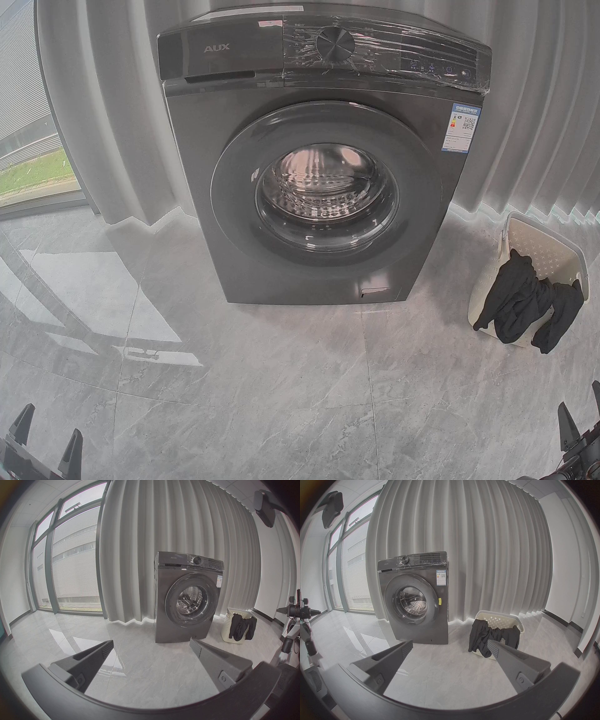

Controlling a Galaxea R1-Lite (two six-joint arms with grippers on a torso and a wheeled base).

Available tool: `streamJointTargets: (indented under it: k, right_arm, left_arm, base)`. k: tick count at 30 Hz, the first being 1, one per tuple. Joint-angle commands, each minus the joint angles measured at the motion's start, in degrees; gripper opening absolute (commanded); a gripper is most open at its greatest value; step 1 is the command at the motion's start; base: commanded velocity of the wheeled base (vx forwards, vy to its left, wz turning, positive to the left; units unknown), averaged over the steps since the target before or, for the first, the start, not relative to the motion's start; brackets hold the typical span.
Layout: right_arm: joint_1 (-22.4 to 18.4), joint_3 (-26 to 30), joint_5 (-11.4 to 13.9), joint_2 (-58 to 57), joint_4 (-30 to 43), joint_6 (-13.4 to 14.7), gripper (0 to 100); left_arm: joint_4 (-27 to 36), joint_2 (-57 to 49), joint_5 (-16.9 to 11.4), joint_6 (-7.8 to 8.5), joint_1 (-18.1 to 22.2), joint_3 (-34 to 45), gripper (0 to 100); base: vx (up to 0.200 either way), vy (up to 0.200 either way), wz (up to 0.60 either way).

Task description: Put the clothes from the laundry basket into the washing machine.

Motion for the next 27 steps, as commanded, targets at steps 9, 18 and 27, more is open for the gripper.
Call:
streamJointTargets:
  k: [9, 18, 27]
  right_arm:
    - [0.0, 1.0, 0.1, -0.8, 0.0, -0.1, 100]
    - [0.0, 1.0, 0.4, -0.8, -0.1, 0.0, 100]
    - [0.0, 1.0, 0.4, -0.8, -0.1, 0.0, 100]
  left_arm:
    - [-0.1, -0.9, 0.0, 0.27, 0.0, 1.0, 100]
    - [-0.1, -0.9, 0.0, 0.27, 0.0, 1.0, 100]
    - [0.0, -0.9, 0.0, 0.18, 0.0, 1.0, 100]
  base:
    - [0.000, 0.000, 0.00]
    - [0.000, 0.000, -0.40]
    - [0.000, 0.000, 0.00]
